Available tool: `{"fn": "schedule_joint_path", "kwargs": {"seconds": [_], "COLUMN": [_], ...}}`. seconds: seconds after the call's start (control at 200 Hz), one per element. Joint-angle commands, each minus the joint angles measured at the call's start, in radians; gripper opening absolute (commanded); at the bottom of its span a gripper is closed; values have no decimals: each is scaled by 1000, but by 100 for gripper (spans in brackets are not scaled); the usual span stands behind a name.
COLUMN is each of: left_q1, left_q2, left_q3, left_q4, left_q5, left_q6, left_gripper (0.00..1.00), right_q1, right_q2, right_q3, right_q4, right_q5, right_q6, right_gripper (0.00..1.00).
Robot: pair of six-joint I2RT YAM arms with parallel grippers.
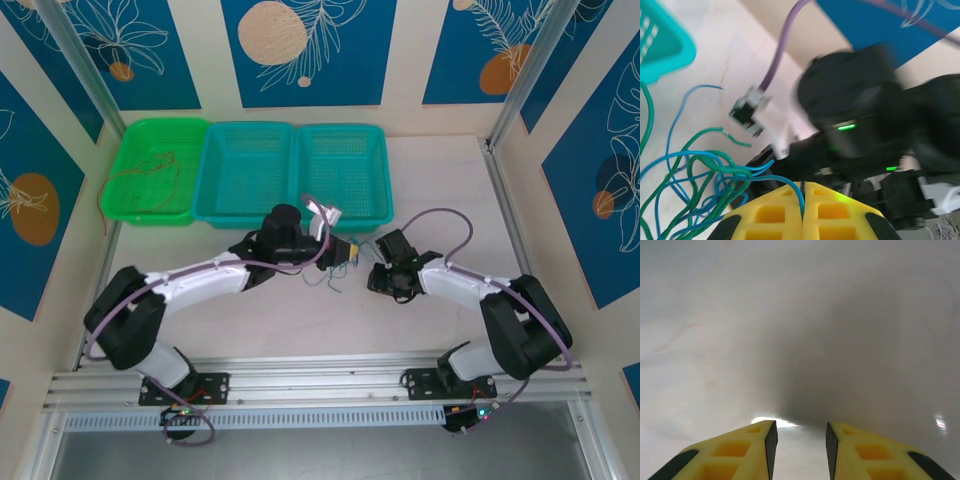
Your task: Untangle the cables
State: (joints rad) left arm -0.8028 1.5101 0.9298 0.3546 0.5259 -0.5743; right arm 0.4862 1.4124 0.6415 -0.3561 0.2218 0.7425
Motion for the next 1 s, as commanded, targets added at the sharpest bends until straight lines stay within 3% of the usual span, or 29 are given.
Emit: {"fn": "schedule_joint_path", "kwargs": {"seconds": [0.0, 0.14, 0.295, 0.425, 0.555, 0.64, 0.735, 0.885, 0.995], "left_q1": [-5, -5, -6, -8, -23, -34, -44, -62, -62], "left_q2": [-83, -103, -72, 7, 75, 97, 101, 103, 106], "left_q3": [-5, 9, -41, -119, -180, -217, -264, -294, -298], "left_q4": [-25, -168, -231, -180, -166, -154, -108, -84, -82], "left_q5": [-31, -86, -166, -123, -116, -112, -106, -123, -137], "left_q6": [16, 89, 132, 118, 112, 106, 80, 68, 66], "left_gripper": [0, 0, 0, 0, 0, 0, 0, 0, 0], "right_q1": [-28, -26, -62, -147, -151, -112, -36, 65, 101], "right_q2": [19, -46, -203, -317, -361, -341, -263, -116, -45], "right_q3": [23, 9, -8, -37, -8, 26, 100, 190, 231], "right_q4": [-60, 7, -18, -7, -14, -2, -54, -73, -55], "right_q5": [49, -42, -69, -221, -333, -399, -347, -302, -313], "right_q6": [69, -35, -43, -44, -75, -76, -38, -28, -59], "right_gripper": [35, 30, 36, 39, 40, 40, 42, 62, 65]}}
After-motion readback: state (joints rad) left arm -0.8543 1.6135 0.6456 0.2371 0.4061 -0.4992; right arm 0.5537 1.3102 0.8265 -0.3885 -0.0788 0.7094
